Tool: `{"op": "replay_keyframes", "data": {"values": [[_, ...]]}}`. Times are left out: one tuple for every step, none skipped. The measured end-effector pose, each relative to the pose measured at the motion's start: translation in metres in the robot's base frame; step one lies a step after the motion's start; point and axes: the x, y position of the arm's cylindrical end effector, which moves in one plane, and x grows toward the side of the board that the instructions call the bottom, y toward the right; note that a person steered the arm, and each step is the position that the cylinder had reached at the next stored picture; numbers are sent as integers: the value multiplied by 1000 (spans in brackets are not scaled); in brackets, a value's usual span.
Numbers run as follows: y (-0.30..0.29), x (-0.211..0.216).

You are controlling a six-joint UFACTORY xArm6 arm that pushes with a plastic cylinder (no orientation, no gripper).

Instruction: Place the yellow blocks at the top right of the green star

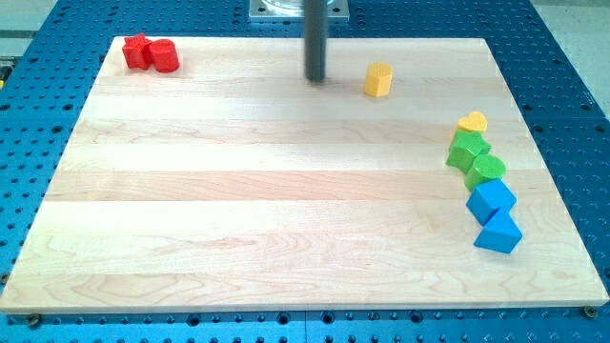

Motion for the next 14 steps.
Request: {"op": "replay_keyframes", "data": {"values": [[74, 32], [111, 66], [92, 22], [140, 18], [144, 64], [148, 68], [123, 83], [123, 98], [139, 97], [151, 88], [199, 73], [242, 116], [241, 108], [260, 105]]}}
